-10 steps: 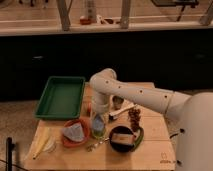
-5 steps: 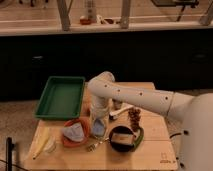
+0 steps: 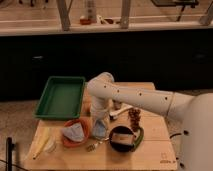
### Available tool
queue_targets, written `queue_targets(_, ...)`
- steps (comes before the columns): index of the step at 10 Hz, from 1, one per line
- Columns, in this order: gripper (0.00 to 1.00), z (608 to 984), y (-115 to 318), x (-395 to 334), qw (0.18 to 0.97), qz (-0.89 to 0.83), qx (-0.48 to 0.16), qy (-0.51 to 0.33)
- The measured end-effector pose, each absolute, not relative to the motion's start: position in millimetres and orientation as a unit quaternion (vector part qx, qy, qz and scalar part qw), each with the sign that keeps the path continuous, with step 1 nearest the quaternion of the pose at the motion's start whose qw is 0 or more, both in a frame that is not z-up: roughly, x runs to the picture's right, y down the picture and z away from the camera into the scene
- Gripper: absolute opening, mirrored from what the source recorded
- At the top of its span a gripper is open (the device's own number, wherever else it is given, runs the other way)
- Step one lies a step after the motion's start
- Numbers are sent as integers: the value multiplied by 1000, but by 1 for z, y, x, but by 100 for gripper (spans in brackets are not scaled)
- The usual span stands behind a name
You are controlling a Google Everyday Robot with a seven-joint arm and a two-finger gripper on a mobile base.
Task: Place sponge in plastic cup
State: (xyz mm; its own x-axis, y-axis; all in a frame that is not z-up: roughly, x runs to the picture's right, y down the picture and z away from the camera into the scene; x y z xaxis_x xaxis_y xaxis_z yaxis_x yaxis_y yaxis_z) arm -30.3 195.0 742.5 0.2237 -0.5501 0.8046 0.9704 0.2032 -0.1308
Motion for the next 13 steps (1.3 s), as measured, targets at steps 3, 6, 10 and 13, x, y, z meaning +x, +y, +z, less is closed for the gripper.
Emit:
queue_targets(3,80,743,195,-32,706,-539,-330,-319)
queue_targets(6,80,747,194,-33,705,-540,-331,-319)
queue_targets(10,80,751,191,-31,702,-542,-336,-315)
queue_targets(13,80,753,190,-31,702,-541,-339,-317)
